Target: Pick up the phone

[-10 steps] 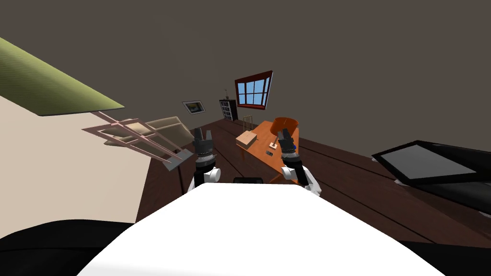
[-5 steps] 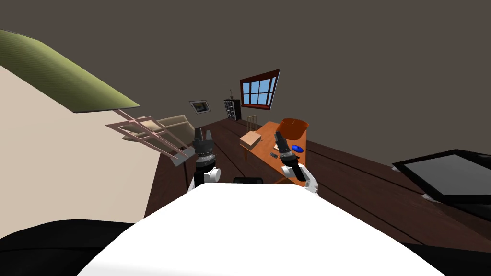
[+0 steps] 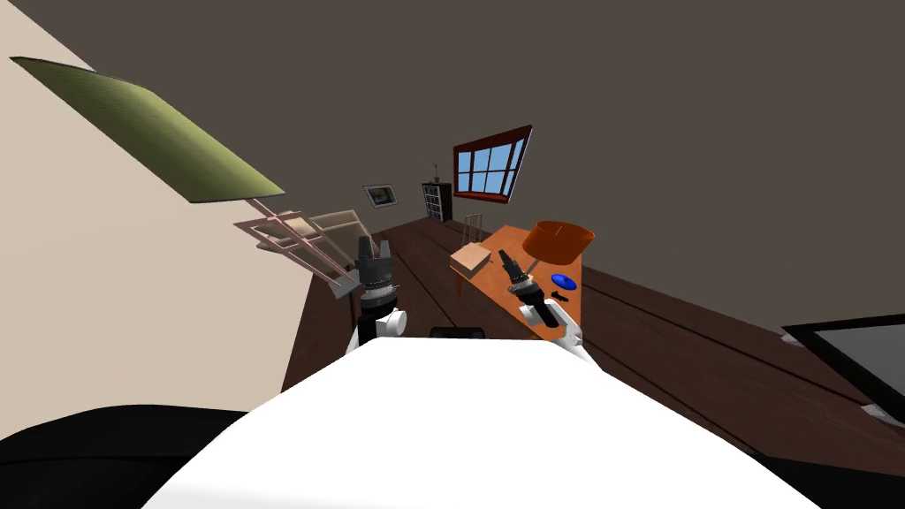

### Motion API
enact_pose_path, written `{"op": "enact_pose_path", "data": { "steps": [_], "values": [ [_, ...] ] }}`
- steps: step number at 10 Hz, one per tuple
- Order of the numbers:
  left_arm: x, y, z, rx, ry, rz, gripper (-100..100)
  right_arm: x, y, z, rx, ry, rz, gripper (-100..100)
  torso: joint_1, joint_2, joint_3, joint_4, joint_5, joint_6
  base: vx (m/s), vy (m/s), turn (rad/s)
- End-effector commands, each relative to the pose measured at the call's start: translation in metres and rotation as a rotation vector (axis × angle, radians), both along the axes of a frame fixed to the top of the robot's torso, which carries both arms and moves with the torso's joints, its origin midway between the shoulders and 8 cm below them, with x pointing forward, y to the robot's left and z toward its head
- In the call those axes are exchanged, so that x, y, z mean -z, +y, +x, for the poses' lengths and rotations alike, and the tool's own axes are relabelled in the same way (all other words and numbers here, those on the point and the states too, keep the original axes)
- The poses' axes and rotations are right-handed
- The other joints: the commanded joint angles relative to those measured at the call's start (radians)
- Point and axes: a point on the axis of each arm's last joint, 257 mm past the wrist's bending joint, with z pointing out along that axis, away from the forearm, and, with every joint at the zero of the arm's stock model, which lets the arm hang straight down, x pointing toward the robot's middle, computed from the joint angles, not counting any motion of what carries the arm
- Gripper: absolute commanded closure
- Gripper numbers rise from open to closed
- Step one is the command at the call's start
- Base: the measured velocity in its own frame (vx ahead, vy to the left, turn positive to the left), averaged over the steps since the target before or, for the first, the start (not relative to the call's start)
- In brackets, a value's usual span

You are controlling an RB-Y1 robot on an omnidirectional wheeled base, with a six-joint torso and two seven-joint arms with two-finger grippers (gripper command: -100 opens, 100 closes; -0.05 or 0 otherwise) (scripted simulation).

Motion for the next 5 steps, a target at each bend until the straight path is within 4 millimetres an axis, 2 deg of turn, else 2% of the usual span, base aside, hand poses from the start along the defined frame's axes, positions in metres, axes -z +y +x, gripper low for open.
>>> {"op": "enact_pose_path", "data": {
  "steps": [1,4,5],
  "values": [
    [0.000,0.000,0.000,0.000,0.000,0.000,0,0.019,-0.004,0.002,0.006,0.034,-0.035,-100,0.000,0.000,0.000,0.000,0.000,0.000,0.032,0.045,0.111],
    [0.000,0.000,0.000,0.000,0.000,0.000,0,0.056,-0.007,0.013,-0.008,0.086,-0.172,-100,-0.001,0.000,0.000,0.000,0.000,0.001,0.039,0.046,0.174],
    [0.000,0.000,0.000,0.000,0.000,0.000,0,0.069,-0.014,0.015,0.005,0.114,-0.176,-100,0.000,-0.001,0.000,0.000,0.000,0.000,0.039,0.042,0.088]
  ]
}}
